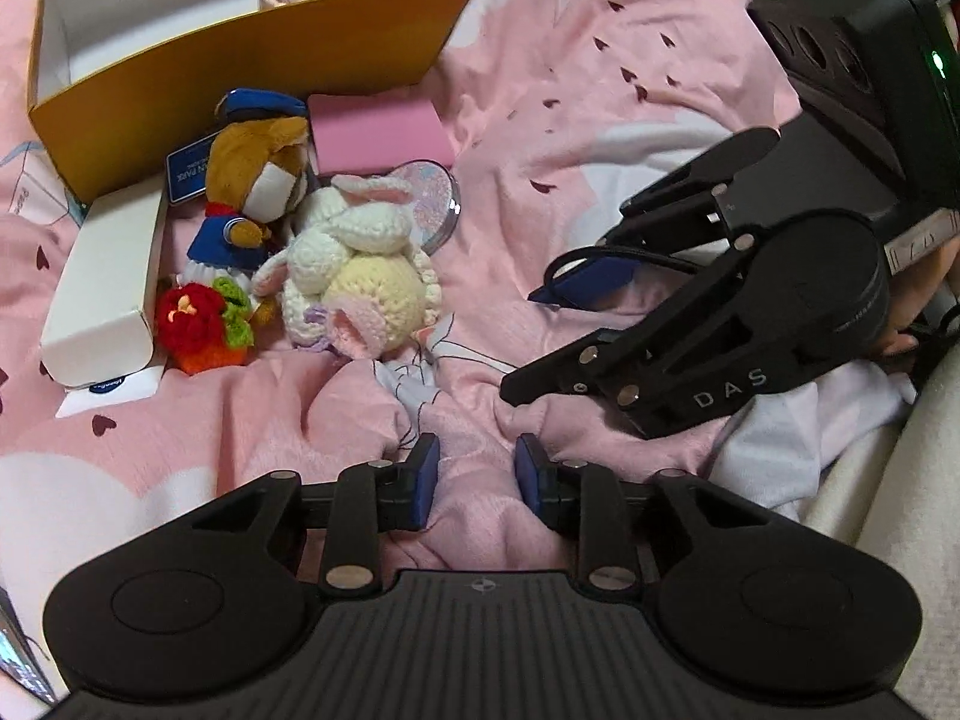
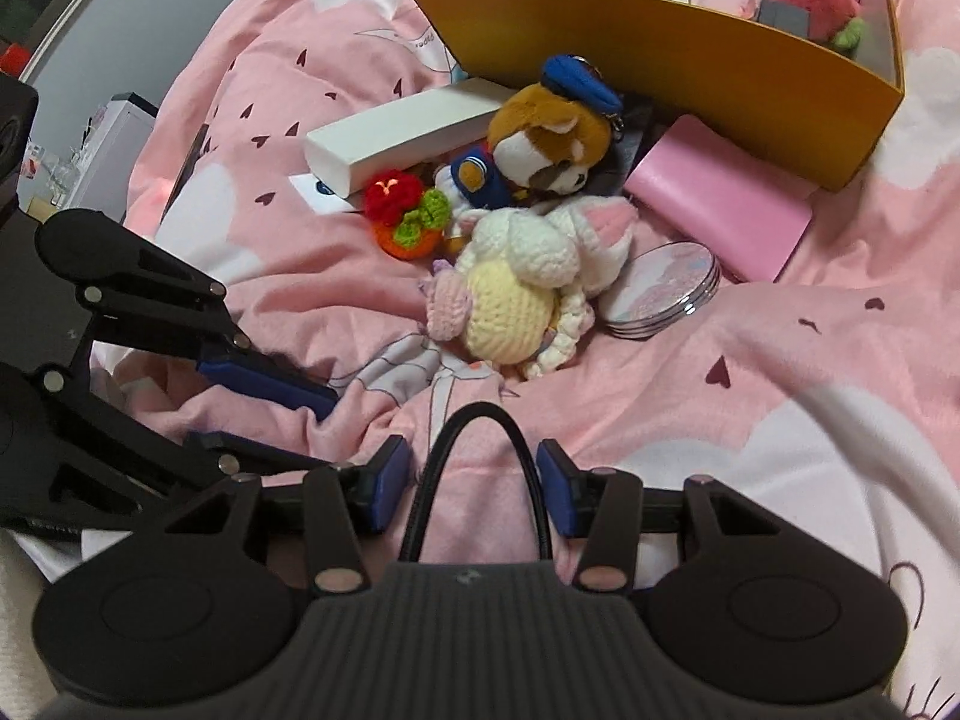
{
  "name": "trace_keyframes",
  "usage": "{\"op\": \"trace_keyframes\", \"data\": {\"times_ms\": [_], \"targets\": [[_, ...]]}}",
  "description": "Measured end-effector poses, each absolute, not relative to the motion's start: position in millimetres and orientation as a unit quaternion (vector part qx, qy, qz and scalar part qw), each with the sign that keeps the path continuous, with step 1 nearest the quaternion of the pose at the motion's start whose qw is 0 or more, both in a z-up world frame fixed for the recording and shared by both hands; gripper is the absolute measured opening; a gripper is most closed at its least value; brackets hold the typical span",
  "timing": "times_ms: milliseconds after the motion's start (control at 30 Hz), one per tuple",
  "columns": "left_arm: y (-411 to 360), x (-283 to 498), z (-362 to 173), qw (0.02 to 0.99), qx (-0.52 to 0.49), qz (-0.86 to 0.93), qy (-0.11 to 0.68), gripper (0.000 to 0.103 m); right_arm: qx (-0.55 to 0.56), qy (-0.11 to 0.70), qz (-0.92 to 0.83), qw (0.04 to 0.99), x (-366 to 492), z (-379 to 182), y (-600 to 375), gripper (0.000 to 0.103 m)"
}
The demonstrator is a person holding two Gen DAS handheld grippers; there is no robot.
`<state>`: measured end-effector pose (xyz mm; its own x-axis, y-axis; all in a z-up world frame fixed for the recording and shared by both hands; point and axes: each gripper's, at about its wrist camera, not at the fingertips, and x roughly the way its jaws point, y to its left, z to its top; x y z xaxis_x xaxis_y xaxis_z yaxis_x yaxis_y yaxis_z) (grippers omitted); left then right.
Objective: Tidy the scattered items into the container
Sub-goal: 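Withdraw both tools from the box toward the scattered items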
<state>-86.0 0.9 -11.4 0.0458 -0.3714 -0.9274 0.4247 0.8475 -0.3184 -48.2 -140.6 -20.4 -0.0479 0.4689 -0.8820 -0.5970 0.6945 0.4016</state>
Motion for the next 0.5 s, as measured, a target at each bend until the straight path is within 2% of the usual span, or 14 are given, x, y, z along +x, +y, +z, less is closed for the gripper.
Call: {"op": "trace_keyframes", "data": {"times_ms": [133, 233, 300, 367, 500], "targets": [[12.7, -75.3, -11.2, 0.745, -0.011, -0.255, 0.616, 0.032, -0.036, 0.605, 0.375, 0.702, -36.1, -22.1, -143.2, 0.052], [23.6, -64.4, -1.8, 0.769, -0.028, -0.236, 0.593, 0.036, -0.012, 0.589, 0.363, 0.722, -28.2, -17.4, -150.9, 0.052], [28.0, -55.7, 5.8, 0.795, -0.017, -0.221, 0.565, 0.037, -0.001, 0.577, 0.346, 0.739, -21.7, -14.3, -155.9, 0.053], [29.9, -44.4, 8.2, 0.820, 0.008, -0.200, 0.535, 0.044, 0.005, 0.567, 0.324, 0.757, -13.2, -12.6, -160.0, 0.057], [26.8, -17.5, -1.3, 0.840, 0.048, -0.187, 0.508, 0.051, 0.027, 0.564, 0.291, 0.773, 5.5, -16.2, -165.5, 0.057]]}}
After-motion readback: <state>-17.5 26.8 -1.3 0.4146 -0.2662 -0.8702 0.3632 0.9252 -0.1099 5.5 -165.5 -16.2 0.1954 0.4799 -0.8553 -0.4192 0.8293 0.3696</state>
